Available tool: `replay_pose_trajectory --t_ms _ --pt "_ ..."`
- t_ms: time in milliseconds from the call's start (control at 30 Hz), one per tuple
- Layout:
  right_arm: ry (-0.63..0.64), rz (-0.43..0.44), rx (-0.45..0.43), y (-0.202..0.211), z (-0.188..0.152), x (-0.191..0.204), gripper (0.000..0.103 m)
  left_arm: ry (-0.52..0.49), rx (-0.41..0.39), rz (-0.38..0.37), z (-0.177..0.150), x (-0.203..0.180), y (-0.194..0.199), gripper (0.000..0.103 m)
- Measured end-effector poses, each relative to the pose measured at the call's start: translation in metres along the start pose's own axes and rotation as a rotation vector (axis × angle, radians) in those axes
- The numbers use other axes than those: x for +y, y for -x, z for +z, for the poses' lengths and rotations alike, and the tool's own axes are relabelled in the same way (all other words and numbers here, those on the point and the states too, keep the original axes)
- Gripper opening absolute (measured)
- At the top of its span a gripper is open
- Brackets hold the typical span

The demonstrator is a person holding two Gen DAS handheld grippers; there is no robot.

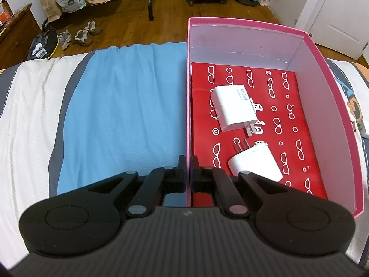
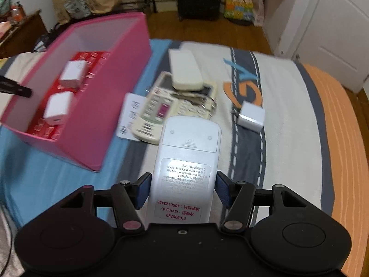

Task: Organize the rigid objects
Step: 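Place the white power bank into the pink box beside the chargers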

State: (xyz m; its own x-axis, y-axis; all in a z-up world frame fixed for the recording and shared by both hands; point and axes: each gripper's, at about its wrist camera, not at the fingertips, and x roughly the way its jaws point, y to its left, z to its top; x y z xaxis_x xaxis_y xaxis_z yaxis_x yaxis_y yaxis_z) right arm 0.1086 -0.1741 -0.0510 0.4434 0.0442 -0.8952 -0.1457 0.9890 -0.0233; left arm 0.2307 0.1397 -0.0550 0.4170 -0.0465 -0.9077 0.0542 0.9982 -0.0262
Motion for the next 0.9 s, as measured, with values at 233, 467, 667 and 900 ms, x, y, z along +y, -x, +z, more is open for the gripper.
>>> replay_pose_trajectory --t_ms 233,467,667,900 --pt "0.09 0.042 -0.034 0.04 0.015 0.036 0.064 0.029 -0.022 -0.04 -0.003 0.008 0.005 0.002" --pt "0.164 0.111 -0.068 0.067 0.039 0.07 0.064 0.007 -0.032 -0.032 -0.004 0.004 0.006 0.002" --pt "0.23 0.17 -0.085 0.064 0.066 0.105 0.064 0.008 -0.032 -0.042 -0.005 0.006 0.007 0.002" --pt "0.259 0.213 -0.074 0.028 0.104 0.141 0.064 0.004 -0.044 -0.05 -0.006 0.007 0.008 0.002"
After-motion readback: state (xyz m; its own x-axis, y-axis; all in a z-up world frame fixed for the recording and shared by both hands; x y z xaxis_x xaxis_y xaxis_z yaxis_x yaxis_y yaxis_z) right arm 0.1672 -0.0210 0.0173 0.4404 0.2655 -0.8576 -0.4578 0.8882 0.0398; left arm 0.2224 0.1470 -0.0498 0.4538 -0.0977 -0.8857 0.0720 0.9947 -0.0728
